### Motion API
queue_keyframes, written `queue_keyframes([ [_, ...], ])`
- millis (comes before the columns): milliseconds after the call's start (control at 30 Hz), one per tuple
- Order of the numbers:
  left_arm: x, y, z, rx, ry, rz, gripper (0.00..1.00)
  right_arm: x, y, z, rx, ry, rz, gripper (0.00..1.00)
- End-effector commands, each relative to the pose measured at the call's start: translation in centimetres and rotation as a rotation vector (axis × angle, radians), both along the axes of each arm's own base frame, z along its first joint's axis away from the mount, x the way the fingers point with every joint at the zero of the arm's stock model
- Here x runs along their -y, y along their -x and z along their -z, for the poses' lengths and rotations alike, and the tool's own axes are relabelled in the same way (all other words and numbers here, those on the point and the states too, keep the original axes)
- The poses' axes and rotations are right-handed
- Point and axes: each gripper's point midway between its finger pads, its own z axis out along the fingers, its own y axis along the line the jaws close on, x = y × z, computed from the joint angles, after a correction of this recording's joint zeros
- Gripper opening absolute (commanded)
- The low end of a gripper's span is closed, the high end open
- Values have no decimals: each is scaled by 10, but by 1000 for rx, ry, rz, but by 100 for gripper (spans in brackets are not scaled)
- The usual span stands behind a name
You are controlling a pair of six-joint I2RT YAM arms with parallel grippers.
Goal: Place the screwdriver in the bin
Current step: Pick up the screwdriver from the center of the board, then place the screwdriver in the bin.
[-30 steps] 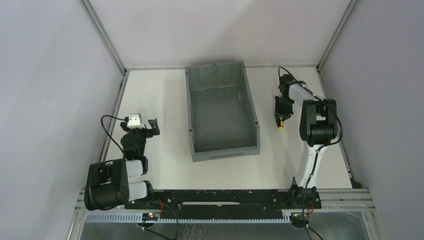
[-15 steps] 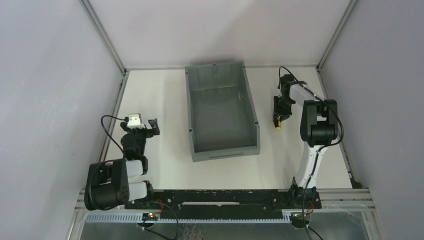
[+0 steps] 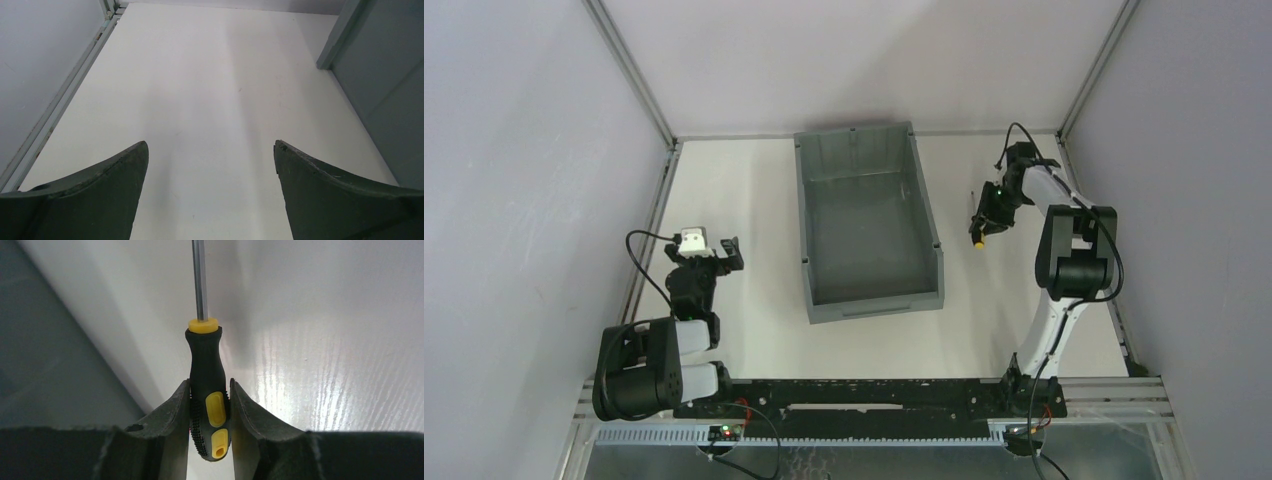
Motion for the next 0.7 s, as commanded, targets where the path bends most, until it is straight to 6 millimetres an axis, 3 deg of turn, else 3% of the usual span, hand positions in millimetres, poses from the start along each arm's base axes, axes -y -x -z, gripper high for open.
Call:
queue_keyframes([
  [0,-1,-11,-30,91,-4,-2,100,-12,-9,-44,84,-146,54,0],
  [433,-1,-11,-29,90,-3,-2,100,-31,-21,-108,172,-374,112,0],
  [667,-1,-11,-30,91,-3,-3,100,-46,-28,-157,246,-495,109,0],
])
